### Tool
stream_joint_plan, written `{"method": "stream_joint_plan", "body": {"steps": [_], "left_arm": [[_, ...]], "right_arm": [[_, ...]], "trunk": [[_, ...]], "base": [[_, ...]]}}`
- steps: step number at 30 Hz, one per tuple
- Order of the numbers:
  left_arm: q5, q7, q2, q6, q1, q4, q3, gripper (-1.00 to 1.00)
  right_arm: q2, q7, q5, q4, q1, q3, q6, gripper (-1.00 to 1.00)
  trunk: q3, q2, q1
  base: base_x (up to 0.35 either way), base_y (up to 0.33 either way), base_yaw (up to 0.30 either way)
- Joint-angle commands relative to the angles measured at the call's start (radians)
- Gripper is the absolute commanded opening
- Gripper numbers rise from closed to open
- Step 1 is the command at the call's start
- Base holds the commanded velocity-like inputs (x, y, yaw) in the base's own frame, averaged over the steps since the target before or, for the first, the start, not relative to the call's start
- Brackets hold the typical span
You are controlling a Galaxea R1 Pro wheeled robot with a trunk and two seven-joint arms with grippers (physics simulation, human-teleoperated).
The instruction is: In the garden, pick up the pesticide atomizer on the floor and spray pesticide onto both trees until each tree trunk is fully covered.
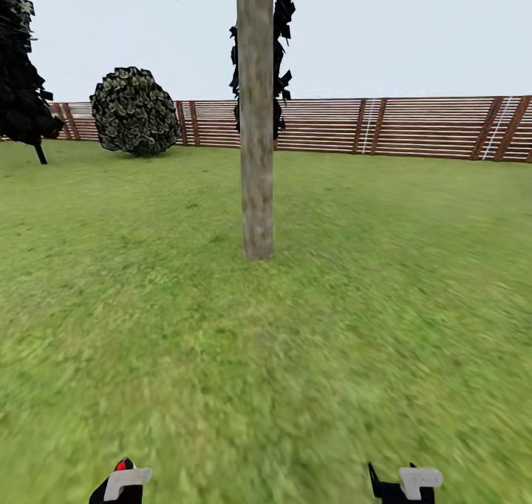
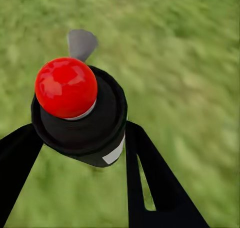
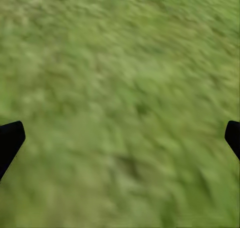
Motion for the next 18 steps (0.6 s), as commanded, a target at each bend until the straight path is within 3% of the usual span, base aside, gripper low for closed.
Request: {"method": "stream_joint_plan", "body": {"steps": [1, 18], "left_arm": [[0.000, 0.000, 0.000, 0.000, 0.000, 0.000, 0.000, -1.00], [0.000, 0.000, 0.000, 0.002, 0.000, 0.000, 0.000, -1.00]], "right_arm": [[0.000, 0.000, 0.000, 0.001, 0.000, 0.000, 0.000, 1.00], [0.002, 0.000, 0.000, 0.001, 0.000, 0.000, 0.000, 1.00]], "trunk": [[0.000, 0.000, 0.000], [0.000, 0.000, 0.000]], "base": [[0.339, 0.000, 0.000], [0.339, 0.000, 0.000]]}}
